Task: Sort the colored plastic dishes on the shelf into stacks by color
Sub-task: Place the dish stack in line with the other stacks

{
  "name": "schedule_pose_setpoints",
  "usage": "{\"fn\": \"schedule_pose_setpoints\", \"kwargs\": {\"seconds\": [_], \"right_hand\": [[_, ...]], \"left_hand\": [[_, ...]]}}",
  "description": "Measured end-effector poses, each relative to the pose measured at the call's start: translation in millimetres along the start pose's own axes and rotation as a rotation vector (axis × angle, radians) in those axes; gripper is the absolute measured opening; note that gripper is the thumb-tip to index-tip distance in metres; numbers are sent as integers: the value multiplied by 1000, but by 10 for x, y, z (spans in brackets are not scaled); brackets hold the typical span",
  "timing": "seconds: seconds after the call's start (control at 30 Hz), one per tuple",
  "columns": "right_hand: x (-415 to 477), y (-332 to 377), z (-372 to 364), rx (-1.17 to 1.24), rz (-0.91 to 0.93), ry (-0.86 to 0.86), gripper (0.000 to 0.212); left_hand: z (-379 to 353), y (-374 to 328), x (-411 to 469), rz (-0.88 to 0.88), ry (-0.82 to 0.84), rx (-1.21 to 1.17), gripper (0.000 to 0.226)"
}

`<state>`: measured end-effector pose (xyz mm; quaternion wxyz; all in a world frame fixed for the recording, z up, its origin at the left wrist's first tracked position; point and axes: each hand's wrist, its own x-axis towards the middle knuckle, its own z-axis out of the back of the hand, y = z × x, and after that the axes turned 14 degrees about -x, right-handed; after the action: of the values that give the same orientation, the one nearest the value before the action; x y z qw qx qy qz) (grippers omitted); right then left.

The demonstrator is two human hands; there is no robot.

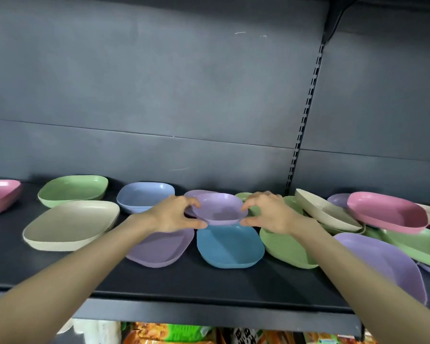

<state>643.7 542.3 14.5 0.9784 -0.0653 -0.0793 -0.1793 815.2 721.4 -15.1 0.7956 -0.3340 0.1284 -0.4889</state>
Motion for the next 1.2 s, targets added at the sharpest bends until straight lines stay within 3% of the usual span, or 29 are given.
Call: {"fn": "schedule_pose_setpoints", "kwargs": {"seconds": [0.17, 0.3, 0.47, 0.57, 0.67, 1.03, 1.2], "right_hand": [[55, -41, -74, 56, 32, -40, 17], [101, -43, -113, 114, 63, -48, 14], [216, 18, -65, 215, 52, -65, 21], [310, 91, -56, 246, -16, 1, 44], [444, 138, -100, 261, -47, 42, 55], [705, 222, -255, 213, -118, 94, 55], [756, 249, -300, 185, -127, 94, 57]], "left_hand": [[-57, 15, 22, -29, -73, -38, 43], [-29, 50, 28, -72, -144, -119, 34], [192, 144, 65, -86, -147, -214, 29], [352, 197, 150, -89, -153, -149, 31], [465, 278, 278, -86, -108, -153, 29], [537, 596, 710, -121, 63, -39, 31], [564, 602, 803, -135, 138, 139, 40]]}}
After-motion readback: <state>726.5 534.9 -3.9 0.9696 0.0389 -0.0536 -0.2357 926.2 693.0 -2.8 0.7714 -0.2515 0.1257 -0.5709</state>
